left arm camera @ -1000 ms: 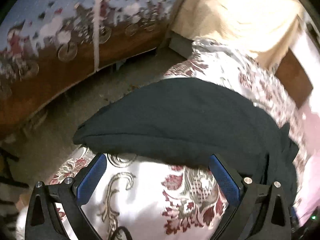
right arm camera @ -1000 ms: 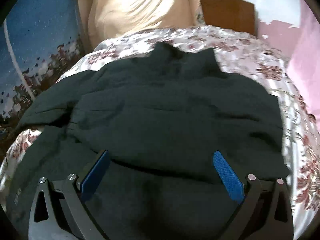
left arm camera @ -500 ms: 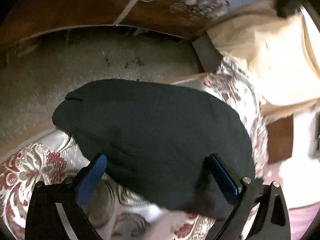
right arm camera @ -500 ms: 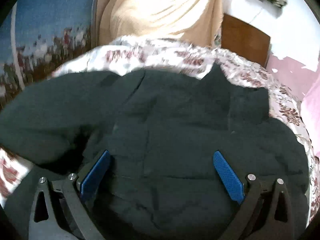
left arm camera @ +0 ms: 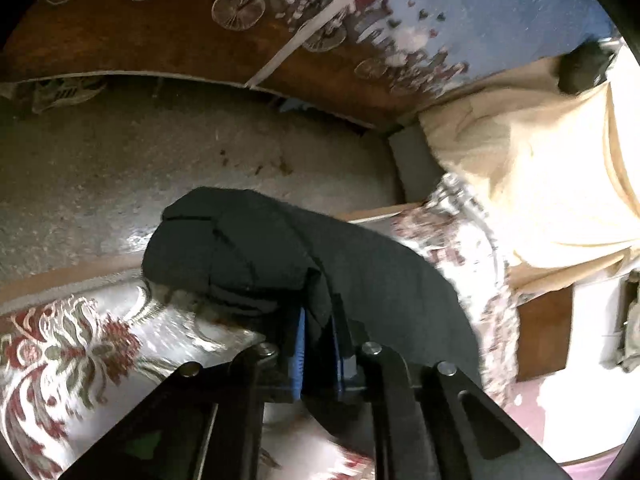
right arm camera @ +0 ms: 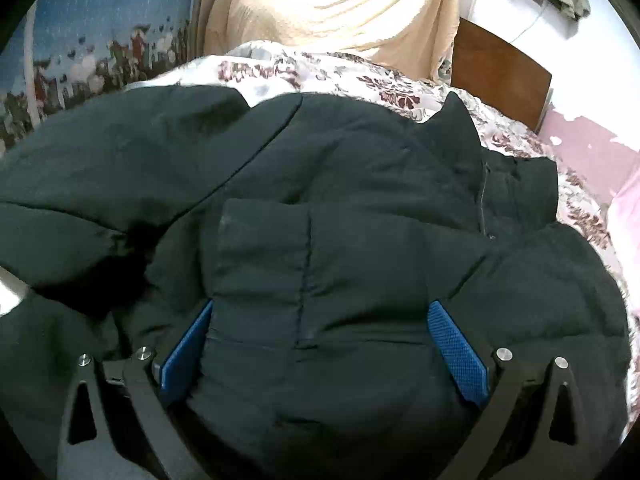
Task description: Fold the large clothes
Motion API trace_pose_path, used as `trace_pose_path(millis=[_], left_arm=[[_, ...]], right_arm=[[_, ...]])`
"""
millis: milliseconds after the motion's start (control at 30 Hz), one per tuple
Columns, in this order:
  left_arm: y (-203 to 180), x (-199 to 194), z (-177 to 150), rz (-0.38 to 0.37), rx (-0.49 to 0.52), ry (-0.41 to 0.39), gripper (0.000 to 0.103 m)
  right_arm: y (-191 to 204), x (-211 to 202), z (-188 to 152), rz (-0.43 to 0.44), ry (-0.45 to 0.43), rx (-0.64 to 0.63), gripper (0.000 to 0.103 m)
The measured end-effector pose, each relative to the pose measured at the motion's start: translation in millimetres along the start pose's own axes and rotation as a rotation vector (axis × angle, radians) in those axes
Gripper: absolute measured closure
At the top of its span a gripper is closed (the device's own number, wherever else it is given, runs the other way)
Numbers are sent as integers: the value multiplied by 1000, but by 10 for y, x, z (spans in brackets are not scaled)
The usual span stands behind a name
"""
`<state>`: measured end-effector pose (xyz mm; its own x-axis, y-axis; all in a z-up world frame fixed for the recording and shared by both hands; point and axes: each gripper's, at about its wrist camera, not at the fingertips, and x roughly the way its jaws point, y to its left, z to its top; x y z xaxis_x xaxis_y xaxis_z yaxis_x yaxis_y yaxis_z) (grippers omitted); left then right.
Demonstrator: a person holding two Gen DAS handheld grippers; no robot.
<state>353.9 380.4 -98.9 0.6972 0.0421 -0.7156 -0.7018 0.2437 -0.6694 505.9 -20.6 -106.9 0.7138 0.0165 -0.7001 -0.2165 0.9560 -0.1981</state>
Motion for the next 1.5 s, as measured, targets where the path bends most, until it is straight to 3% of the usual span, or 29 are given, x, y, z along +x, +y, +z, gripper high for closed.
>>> trace_pose_path(millis=[133, 200, 367, 533, 700, 933, 1133, 1267, 1500], left_arm=[[-308, -349, -65, -61, 85, -74, 94], [-502, -496, -133, -100, 123, -101, 94], [-1159, -837, -497, -158, 274, -149, 94], [-1711, -973, -1051, -192, 418, -131, 95], [-2249, -934, -1894, -191, 653, -99, 95], [-2585, -574, -3195, -210, 907, 67, 95], [-2610, -356, -4305, -216, 1178, 233, 95], [-2446, -267, -4783, -247, 1300, 392, 93], [-2282, -311, -5177, -244, 1518, 514, 83]], right_arm=[[-275, -357, 5, 146, -2, 123, 1], [-416, -573, -22, 200, -7, 124, 1], [-853, -1067, -272, 134, -34, 38, 1], [-1572, -1339, -555, 120, -39, 176, 1], [-2169, -1498, -875, 92, -68, 288, 1], [-2873, -1701, -1365, 110, -159, 544, 1], [-3228, -1535, -1546, 97, -155, 679, 1], [-3372, -1327, -1609, 127, -134, 741, 1], [-3505, -1185, -1894, 225, -126, 893, 1]])
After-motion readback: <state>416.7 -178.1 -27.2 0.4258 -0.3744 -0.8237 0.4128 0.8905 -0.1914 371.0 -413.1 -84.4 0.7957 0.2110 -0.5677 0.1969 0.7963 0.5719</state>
